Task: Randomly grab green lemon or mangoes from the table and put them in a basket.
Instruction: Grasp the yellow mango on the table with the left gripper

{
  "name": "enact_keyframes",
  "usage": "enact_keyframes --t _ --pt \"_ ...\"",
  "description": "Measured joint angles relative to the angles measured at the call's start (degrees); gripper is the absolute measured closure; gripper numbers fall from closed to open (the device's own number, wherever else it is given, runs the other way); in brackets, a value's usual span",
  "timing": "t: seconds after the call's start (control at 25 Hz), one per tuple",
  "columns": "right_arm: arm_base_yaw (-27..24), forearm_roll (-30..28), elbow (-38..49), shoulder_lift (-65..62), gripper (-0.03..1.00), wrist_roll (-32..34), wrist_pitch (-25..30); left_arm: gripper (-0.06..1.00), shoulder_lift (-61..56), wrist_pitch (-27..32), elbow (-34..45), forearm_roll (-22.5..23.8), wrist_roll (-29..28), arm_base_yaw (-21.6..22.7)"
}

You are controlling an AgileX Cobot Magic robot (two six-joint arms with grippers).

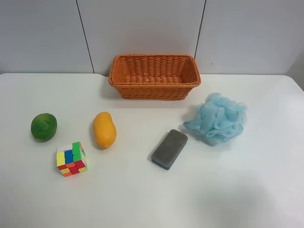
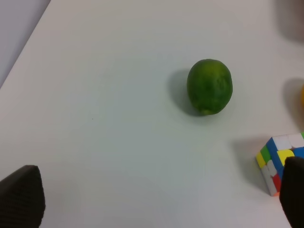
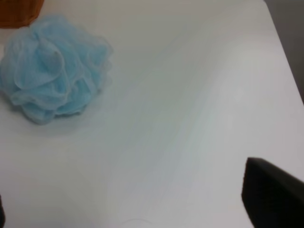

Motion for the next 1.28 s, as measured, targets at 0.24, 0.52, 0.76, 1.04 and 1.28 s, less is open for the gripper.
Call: enact_keyframes --t 0.24,0.52,0.76,1.04,1.28 --pt "0.0 0.0 0.0 0.0 -0.02 0.0 0.0 -0.05 0.0 0.0 0.0 0.0 0.0 0.0" --pt "0.0 0.0 0.0 0.0 -0.02 0.0 0.0 -0.05 0.0 0.0 0.0 0.0 0.0 0.0" --pt "0.0 0.0 0.0 0.0 -0.02 0.0 0.0 -0.05 4.95 0.05 -1.51 -0.17 0.0 0.0" --pt "0.0 0.0 0.0 0.0 -0.02 0.0 0.0 -0.05 27.62 -2.95 -14.34 -0.57 2.7 0.0" --pt "0.0 0.0 0.0 0.0 -0.02 0.0 0.0 -0.05 52.09 -1.17 -29.32 -5.44 4.1 0.0"
